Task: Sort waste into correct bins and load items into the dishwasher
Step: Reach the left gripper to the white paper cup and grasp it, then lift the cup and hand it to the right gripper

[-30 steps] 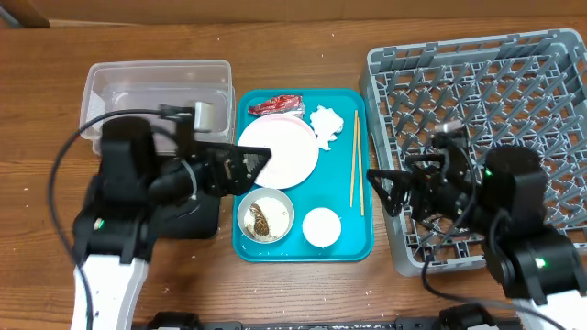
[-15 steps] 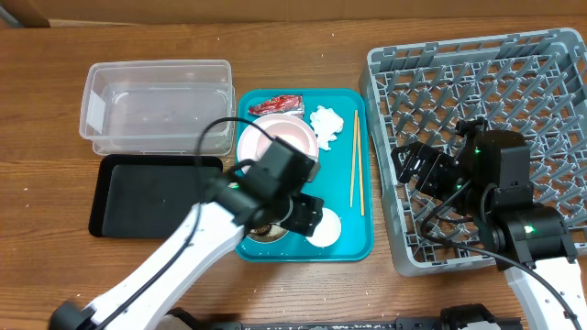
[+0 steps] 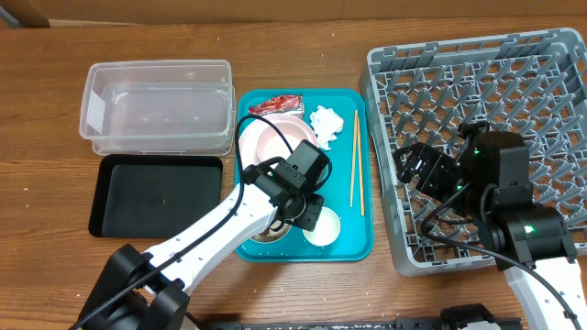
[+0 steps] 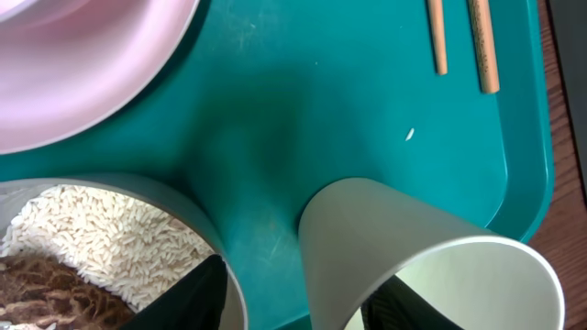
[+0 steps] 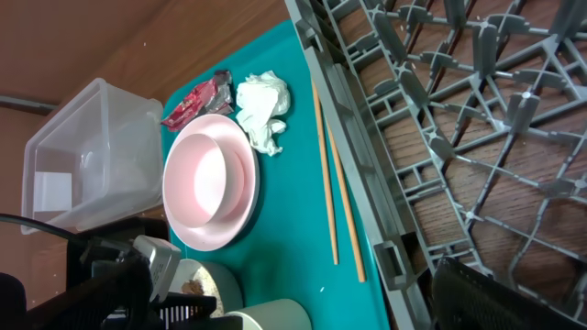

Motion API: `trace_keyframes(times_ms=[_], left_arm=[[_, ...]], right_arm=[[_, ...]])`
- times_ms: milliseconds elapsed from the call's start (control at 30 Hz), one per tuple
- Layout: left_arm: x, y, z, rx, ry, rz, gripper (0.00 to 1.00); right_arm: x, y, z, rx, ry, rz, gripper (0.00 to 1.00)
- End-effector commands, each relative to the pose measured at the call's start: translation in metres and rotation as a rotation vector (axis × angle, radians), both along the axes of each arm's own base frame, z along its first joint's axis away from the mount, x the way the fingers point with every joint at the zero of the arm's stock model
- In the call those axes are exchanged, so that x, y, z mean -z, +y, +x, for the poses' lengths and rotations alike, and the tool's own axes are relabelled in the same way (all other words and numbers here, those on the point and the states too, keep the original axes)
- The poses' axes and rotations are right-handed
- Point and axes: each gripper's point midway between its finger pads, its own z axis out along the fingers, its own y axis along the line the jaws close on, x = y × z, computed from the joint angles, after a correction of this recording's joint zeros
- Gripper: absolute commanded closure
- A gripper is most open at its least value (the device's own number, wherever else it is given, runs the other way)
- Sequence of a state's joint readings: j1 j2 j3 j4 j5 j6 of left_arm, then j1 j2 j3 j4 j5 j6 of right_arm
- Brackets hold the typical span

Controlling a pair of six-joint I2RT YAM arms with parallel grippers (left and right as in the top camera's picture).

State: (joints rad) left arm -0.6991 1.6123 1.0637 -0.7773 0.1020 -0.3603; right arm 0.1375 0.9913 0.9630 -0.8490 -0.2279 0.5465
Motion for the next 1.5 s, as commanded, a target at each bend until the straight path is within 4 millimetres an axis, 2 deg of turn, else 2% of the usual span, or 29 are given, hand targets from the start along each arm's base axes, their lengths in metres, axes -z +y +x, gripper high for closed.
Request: trace_keyframes(times_ms=[0, 267, 367, 467, 600, 700, 767, 933, 1067, 1167, 1233, 1400, 1467], left_arm=[[-0.014, -0.006, 0.006, -0.004, -0.024, -0.017, 0.5], [-0.04, -0.012, 0.015, -0.002, -0.055, -0.037, 0.48], [-0.038, -0.011, 0.014, -0.002, -0.047, -0.031, 0.48], [-0.035, -0.01, 0.008, 0.006, -0.03, -0.026, 0.53], [-0.024, -0.011, -0.007, 0.033, -0.002, -0.006, 0.56], [-0.018, -0.013, -0.016, 0.057, 0.009, 0.011, 0.64], [-0.016, -0.014, -0.018, 0.064, 0.007, 0.016, 0.77], [-0.015, -0.008, -0.012, 0.053, -0.027, 0.05, 0.96], [-0.018, -0.008, -0.01, 0.05, -0.04, 0.052, 0.96], [-0.03, -0.011, -0.006, 0.032, -0.05, 0.012, 0.96], [-0.046, -0.014, -0.002, 0.018, -0.065, -0.042, 0.96], [-0.096, -0.005, 0.016, -0.057, -0.111, -0.235, 0.96], [-0.118, 0.002, 0.021, -0.081, -0.09, -0.367, 0.96]], right_arm=[[-0.009, -0.002, 0.004, 0.014, -0.025, -0.002, 0.0], [-0.009, -0.003, 0.003, 0.014, -0.023, -0.002, 0.0], [-0.009, -0.003, 0.003, 0.014, -0.022, -0.002, 0.0], [-0.007, -0.003, 0.002, 0.014, -0.015, -0.003, 0.0], [-0.005, -0.003, -0.001, 0.014, 0.0, -0.005, 0.0], [-0.004, -0.003, -0.001, 0.014, 0.004, -0.006, 0.0], [-0.004, -0.003, -0.001, 0.014, 0.004, -0.005, 0.0], [-0.004, -0.001, -0.003, 0.007, 0.01, 0.002, 0.0], [-0.001, -0.002, -0.006, 0.007, 0.026, -0.001, 0.0], [0.0, -0.002, -0.008, 0.007, 0.036, -0.002, 0.0], [0.001, -0.002, -0.008, 0.006, 0.038, -0.003, 0.0], [0.001, -0.002, -0.008, 0.0, 0.035, -0.006, 0.0], [-0.001, 0.002, -0.008, -0.033, 0.023, 0.002, 0.0]])
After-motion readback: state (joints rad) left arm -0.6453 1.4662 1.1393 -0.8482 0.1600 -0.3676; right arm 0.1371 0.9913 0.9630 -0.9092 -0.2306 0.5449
